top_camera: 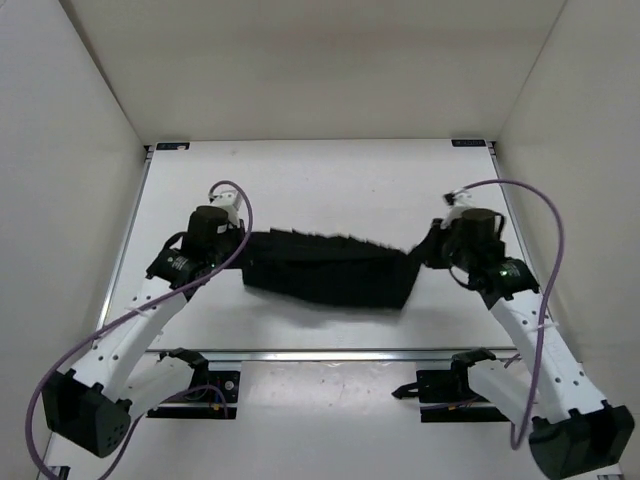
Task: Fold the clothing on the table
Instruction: Fold the skirt
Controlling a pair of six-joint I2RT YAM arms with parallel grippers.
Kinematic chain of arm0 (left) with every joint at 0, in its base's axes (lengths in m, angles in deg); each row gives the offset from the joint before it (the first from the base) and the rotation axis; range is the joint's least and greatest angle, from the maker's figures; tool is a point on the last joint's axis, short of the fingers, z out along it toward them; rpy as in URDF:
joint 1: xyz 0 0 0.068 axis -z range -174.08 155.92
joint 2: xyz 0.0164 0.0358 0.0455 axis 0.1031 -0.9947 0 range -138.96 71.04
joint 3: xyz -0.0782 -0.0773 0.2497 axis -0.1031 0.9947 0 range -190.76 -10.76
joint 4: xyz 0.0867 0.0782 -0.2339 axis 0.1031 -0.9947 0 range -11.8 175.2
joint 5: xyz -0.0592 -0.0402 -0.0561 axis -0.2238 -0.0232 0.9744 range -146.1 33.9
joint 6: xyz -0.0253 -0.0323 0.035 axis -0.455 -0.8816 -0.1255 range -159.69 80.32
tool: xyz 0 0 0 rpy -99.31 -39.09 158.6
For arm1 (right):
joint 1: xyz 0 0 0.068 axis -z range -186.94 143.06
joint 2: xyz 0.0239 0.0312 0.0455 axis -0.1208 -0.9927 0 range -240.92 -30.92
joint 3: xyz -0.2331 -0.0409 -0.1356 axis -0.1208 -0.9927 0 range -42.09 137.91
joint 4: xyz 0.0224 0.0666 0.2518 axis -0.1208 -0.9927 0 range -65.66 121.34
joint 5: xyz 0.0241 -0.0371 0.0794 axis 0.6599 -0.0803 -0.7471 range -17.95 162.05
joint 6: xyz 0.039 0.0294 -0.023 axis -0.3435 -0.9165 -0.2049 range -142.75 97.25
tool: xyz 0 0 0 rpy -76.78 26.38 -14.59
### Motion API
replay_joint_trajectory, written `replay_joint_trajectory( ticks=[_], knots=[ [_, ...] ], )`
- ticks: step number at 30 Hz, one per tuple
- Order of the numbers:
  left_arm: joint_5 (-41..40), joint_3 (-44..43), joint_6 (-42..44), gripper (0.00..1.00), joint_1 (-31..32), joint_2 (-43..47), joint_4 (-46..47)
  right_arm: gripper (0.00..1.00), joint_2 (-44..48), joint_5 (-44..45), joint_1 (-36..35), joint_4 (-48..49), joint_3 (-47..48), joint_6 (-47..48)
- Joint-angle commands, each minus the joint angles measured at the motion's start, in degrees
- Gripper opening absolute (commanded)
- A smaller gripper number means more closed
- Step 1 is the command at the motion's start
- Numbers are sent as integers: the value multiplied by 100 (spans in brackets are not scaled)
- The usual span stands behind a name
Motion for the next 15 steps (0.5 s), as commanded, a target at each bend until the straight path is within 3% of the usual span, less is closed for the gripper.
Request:
replay_joint_trajectory(
  ticks=[1,3,10,15],
  knots=[
    [-2,93,-101,0,-602,-345,144,0,-270,-957,1441,769,-352,-98],
    [7,-3,-101,0,-690,-917,267,0,-893,-1314,1718,1051,-363,7],
    [447,-1363,109,0,-551,-3185,400,0,-3284,-1271,1297,1062,973,297],
    [420,-2209,409,2,-277,-4213,206,0,-3577,-1376,1155,1166,1378,114]
  ],
)
